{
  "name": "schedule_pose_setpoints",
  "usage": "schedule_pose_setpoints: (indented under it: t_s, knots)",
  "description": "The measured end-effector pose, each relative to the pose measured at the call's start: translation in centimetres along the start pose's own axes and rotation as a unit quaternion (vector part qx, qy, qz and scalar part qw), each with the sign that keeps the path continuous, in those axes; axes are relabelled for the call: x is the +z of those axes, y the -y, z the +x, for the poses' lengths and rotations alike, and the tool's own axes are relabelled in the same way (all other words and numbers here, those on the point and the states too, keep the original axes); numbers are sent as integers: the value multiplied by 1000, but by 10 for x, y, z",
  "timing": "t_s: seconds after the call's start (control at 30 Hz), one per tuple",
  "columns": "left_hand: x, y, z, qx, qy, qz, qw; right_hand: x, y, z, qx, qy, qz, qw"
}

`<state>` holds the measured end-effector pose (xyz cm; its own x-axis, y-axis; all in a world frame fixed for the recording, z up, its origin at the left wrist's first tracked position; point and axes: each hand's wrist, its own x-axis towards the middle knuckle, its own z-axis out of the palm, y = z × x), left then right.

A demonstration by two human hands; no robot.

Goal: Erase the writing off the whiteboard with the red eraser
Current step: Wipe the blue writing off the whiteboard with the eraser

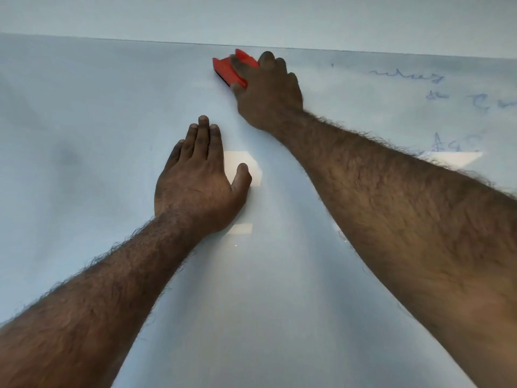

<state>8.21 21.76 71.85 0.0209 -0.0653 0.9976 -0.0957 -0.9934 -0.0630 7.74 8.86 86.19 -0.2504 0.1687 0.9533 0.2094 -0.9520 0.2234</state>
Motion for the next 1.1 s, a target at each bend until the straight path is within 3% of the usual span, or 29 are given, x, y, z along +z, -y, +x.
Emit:
schedule_pose_setpoints:
  t_s: [0.13, 0.27, 0.37, 0.5, 0.6, 0.73, 0.87, 0.97, 1.1]
  knots:
    - [1, 0, 0, 0, -8, 3, 1000, -9, -44, -4, 3, -16, -5, 1000]
    - [1, -2, -1, -4, -5, 0, 1000, -32, -140, -8, 171, -31, -31, 984]
    - [1, -3, 0, -5, 0, 3, 1000, -45, -199, -30, 327, -51, -75, 941]
    - [3, 0, 0, -9, 0, 5, 1000, -46, -208, -39, 391, -90, -66, 913]
    - [1, 1, 1, -8, 4, 13, 1000, -43, -168, -30, 344, -78, -25, 935]
    - [-2, -3, 14, -45, 9, 22, 999, -27, -92, -33, 92, -17, 10, 996]
    - [2, -27, 28, -102, -2, 1, 995, -16, -61, -36, -68, 10, 28, 997]
    - [6, -29, 30, -90, -10, 4, 996, -21, -95, -31, -57, 7, 44, 997]
    - [8, -23, 30, -75, -16, 11, 997, -44, -193, -28, 97, 3, -3, 995]
